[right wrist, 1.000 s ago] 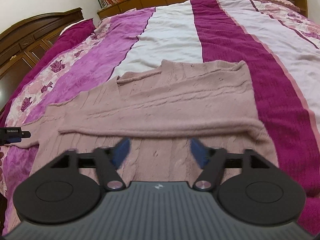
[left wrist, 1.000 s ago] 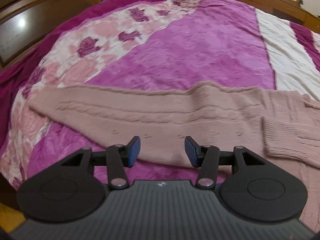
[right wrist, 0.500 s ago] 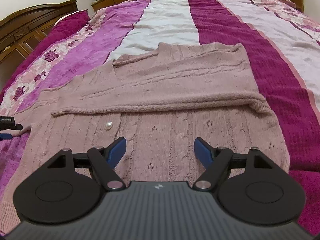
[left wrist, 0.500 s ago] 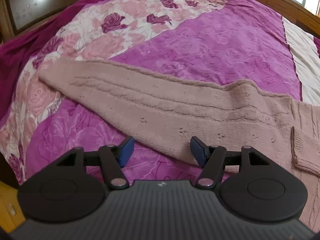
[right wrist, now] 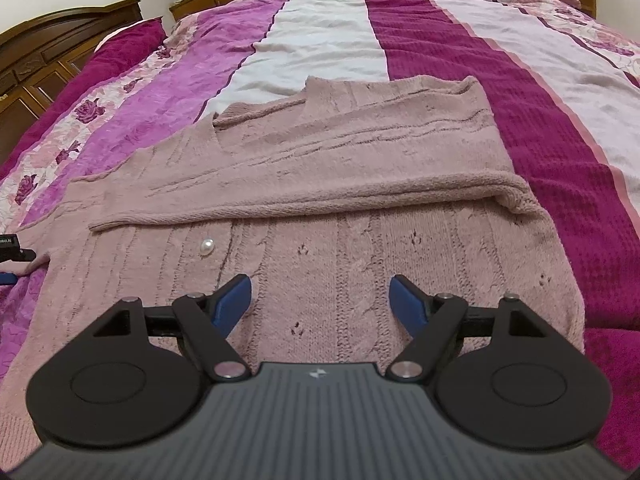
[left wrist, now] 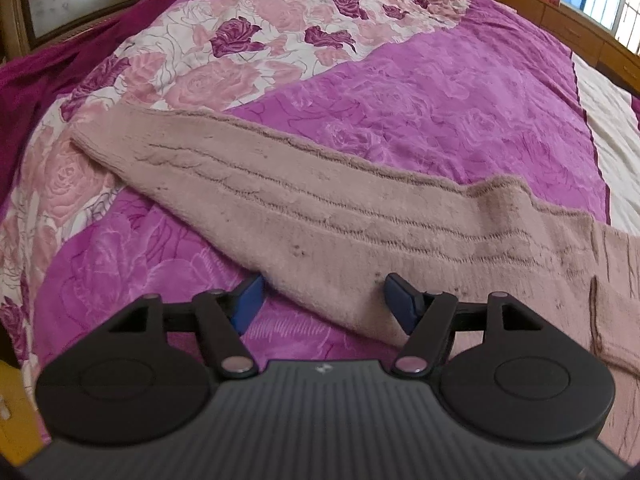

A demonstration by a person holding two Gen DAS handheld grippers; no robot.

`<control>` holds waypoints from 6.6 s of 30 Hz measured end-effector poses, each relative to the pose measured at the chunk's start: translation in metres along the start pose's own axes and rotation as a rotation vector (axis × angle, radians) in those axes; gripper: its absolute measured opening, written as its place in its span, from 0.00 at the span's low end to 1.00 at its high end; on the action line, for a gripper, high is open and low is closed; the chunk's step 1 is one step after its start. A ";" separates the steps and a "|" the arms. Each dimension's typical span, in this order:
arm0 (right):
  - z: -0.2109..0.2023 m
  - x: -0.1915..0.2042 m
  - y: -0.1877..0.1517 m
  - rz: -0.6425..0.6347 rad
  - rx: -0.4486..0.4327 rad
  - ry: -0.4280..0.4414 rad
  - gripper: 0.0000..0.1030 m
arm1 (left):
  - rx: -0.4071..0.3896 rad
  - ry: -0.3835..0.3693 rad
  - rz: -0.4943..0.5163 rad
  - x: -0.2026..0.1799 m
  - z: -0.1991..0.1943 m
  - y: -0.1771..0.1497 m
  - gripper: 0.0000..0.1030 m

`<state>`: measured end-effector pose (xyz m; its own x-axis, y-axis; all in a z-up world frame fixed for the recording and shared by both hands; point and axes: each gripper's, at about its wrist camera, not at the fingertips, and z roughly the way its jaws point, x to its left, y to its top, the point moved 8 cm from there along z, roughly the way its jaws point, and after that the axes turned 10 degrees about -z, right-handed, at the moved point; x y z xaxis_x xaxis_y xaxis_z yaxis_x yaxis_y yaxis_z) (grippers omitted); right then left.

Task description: Fold small clothes

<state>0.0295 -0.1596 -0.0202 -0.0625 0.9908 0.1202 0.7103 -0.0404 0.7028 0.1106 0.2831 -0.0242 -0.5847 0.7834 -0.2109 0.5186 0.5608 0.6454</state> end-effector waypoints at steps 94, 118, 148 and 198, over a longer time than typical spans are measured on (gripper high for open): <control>0.052 0.095 0.073 -0.025 0.058 0.335 0.82 | 0.084 -0.276 0.361 -0.108 -0.090 -0.104 0.52; 0.079 0.128 0.129 -0.076 0.016 0.353 0.11 | 0.017 -0.187 0.328 -0.108 -0.050 -0.105 0.54; 0.043 0.262 0.061 -0.440 0.007 0.454 0.71 | 0.116 -0.151 0.211 -0.020 -0.085 -0.072 0.53; -0.012 0.024 0.135 0.075 -0.341 0.028 0.15 | 0.126 -0.307 0.339 -0.109 -0.081 -0.091 0.53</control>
<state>0.1154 -0.1426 0.0855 -0.0417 0.9797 0.1961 0.4387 -0.1583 0.8846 0.0771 0.1248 -0.0004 -0.1678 0.9604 -0.2226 0.7311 0.2727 0.6254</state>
